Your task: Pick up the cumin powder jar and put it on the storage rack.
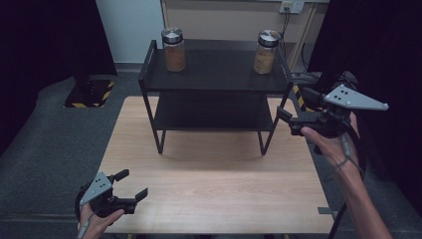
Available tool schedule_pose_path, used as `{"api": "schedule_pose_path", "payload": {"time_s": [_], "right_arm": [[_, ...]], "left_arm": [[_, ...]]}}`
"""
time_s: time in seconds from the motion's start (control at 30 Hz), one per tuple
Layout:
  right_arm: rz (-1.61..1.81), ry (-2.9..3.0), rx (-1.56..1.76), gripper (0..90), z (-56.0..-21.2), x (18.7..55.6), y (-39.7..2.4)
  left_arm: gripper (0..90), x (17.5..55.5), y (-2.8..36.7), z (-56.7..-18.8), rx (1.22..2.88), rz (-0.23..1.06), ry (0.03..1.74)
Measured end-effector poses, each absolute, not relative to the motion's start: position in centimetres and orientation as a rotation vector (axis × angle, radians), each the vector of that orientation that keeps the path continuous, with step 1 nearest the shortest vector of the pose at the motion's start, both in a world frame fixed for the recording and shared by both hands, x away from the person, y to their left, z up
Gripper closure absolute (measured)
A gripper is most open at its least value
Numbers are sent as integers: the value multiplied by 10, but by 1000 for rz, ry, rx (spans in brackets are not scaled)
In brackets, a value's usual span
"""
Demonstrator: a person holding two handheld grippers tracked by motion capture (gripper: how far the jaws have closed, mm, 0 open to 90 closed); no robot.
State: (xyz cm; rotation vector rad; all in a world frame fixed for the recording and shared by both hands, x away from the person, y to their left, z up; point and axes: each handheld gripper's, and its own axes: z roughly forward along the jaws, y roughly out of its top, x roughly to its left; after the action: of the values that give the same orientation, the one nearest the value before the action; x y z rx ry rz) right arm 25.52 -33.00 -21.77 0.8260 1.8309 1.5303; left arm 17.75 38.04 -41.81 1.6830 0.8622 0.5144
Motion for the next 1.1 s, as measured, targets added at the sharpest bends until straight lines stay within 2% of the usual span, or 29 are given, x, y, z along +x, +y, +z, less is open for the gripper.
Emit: {"api": "schedule_pose_path", "payload": {"time_s": [0.33,0.87,1.1], "right_arm": [[1512,1780,854,42,-259,234,-323],[1533,1742,911,28,-346,215,-318],[1499,1748,908,25,-364,211,-315]], "left_arm": [[15,175,381,-419,1663,534,856],[15,169,381,-423,1599,581,849],[15,168,382,-424,1588,593,846]]}}
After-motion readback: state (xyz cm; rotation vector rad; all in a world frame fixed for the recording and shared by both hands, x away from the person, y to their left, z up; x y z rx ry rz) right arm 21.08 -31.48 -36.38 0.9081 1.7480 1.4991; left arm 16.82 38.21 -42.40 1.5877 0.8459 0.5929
